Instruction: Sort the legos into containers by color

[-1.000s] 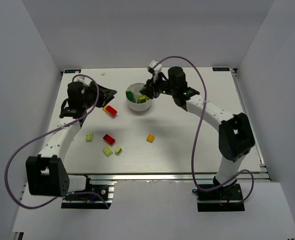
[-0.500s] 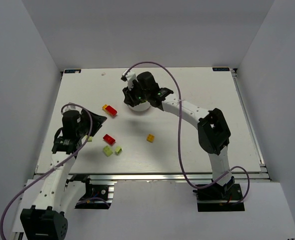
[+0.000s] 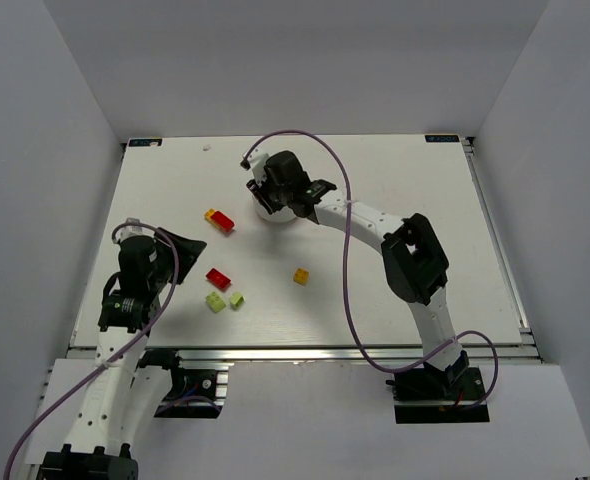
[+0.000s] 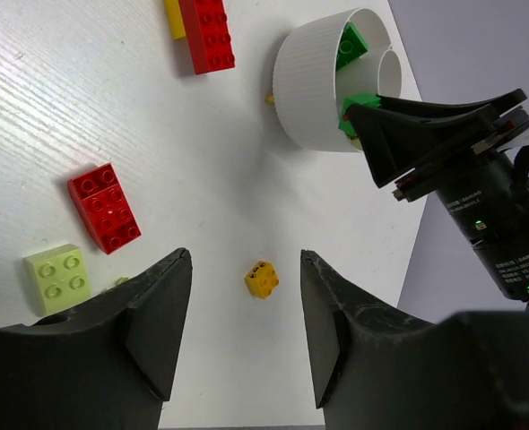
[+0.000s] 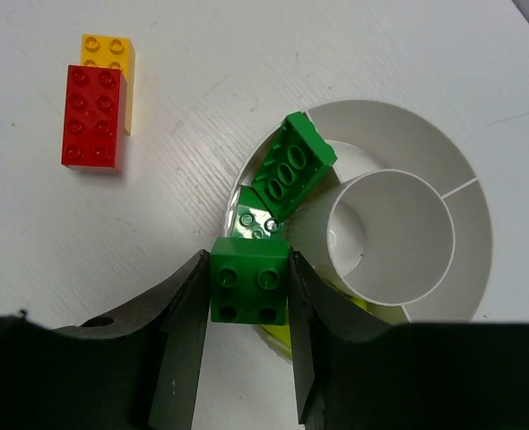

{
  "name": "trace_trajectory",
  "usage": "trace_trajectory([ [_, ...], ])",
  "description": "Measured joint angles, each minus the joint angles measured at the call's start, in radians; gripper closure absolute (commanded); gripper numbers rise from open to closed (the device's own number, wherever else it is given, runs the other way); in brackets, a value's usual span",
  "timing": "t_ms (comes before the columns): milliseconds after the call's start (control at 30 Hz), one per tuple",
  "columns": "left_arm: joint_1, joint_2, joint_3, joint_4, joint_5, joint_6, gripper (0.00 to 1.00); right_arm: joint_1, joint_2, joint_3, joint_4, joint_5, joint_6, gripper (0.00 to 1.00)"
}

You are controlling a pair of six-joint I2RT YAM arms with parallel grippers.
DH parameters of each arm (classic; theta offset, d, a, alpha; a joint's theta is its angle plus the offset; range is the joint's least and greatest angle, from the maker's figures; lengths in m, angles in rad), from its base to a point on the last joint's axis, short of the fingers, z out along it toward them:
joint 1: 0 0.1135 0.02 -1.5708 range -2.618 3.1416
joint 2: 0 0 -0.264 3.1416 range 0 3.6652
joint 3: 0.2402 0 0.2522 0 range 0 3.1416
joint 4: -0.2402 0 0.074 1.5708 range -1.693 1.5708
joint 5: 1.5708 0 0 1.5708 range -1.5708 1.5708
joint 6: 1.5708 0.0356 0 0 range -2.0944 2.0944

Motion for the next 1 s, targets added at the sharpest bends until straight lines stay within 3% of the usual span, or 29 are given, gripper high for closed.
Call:
trace_trajectory([
  [500,0.0,-0.035,-0.019,-0.031,-0.013,-0.015,0.38,0.013,0.01,0.002,0.076,0.055,-0.043,0.92],
  [1000,0.0,-0.046,-0.02,-0.041,-0.017,-0.018,0.38,0.013,0.031,-0.002,0.14,0.046,-0.087,0.38],
])
